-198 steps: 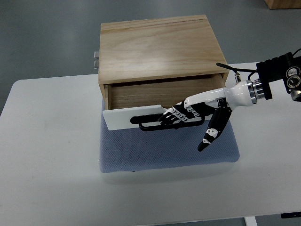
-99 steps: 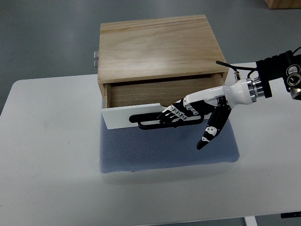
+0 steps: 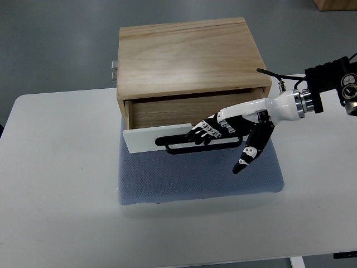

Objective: Open wood drawer with right hand

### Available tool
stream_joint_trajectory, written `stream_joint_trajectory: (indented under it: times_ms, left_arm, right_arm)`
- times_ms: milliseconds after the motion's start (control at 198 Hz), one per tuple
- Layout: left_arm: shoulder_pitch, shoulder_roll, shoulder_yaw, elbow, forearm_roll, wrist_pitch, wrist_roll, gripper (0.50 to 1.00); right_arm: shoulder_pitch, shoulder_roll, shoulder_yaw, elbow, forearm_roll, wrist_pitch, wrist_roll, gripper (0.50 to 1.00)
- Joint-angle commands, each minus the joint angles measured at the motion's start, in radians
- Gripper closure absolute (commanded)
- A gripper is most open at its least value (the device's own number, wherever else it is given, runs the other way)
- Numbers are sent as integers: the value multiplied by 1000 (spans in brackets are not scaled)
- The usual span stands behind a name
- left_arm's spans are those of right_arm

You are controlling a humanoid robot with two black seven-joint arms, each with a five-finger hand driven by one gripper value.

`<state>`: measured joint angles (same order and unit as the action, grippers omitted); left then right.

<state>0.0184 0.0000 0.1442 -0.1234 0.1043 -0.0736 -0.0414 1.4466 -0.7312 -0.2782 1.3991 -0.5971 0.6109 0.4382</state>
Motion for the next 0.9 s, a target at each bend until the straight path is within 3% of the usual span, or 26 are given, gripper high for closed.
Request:
stream_joint_trajectory:
  times_ms: [0, 494, 897]
  left_arm:
    - [0, 0, 0, -1, 0, 0, 0, 500]
    - [0, 0, 0, -1, 0, 0, 0, 500]
    - [0, 0, 0, 1, 0, 0, 0, 500]
  right_arm:
    - [0, -4, 7, 0, -1, 0, -1, 556]
    - [54, -68, 40, 9, 6, 0, -1, 556]
    - [156, -224, 113, -5, 135, 0, -3, 556]
